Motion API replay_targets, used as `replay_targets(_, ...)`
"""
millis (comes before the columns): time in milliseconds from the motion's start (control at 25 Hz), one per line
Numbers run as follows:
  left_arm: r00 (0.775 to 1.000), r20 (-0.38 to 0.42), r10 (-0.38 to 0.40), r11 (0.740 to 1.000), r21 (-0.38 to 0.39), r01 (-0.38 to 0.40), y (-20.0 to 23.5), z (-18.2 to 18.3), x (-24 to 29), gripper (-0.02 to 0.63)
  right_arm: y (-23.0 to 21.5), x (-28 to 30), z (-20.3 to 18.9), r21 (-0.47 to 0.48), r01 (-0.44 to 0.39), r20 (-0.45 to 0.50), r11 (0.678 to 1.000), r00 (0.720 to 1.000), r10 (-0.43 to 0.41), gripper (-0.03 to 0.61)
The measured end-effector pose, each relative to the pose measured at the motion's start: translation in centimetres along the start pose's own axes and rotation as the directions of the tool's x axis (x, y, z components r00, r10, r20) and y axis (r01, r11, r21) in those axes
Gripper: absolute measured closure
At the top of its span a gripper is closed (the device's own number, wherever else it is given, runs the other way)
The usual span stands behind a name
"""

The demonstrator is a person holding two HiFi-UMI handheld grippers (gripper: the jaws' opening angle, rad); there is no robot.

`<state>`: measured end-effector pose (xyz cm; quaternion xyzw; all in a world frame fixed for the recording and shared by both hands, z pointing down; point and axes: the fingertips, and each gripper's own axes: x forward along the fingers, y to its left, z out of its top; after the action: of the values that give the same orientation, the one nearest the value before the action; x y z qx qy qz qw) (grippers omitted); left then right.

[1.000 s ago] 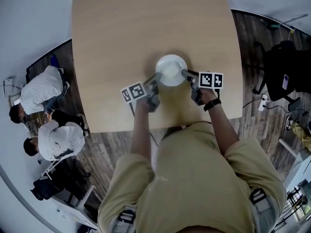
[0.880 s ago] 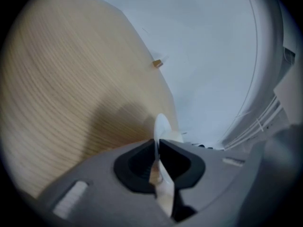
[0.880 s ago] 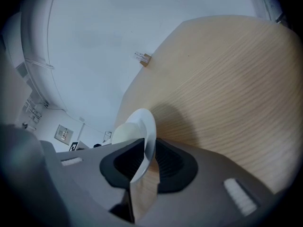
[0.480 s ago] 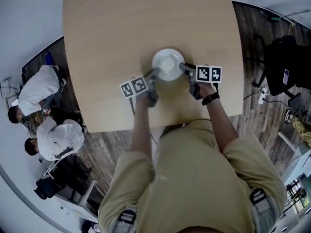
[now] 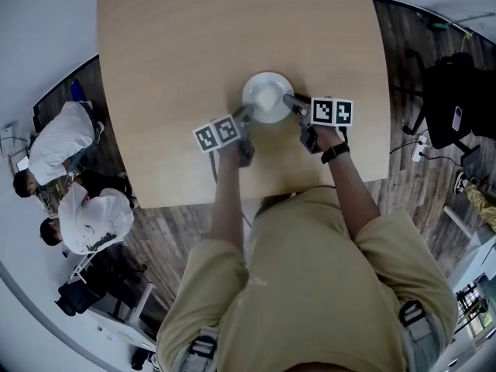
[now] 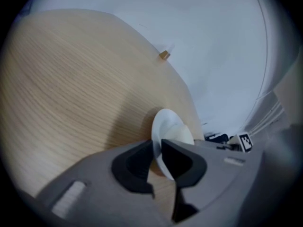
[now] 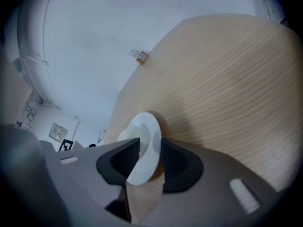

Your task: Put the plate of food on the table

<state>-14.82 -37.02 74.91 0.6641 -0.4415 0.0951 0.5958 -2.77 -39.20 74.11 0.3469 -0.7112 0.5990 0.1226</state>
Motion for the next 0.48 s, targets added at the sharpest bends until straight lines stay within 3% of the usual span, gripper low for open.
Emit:
replay_targets(280, 1.0, 0.002, 0.012, 1.0, 0.012, -0.012, -1.0, -0.1, -0.3, 0.461, 1.0, -0.3, 0.0, -0.033, -0.004, 0.009, 0.999, 1.0, 0.004, 0.356)
replay_targets(480, 0.998, 0.04, 0.055, 0.998, 0.039, -0.056, -0.8, 0.3, -1.1, 0.429, 0.9, -1.5, 1.0, -0.078, 0.009, 0.066, 0.997, 0.998, -0.004, 0.321)
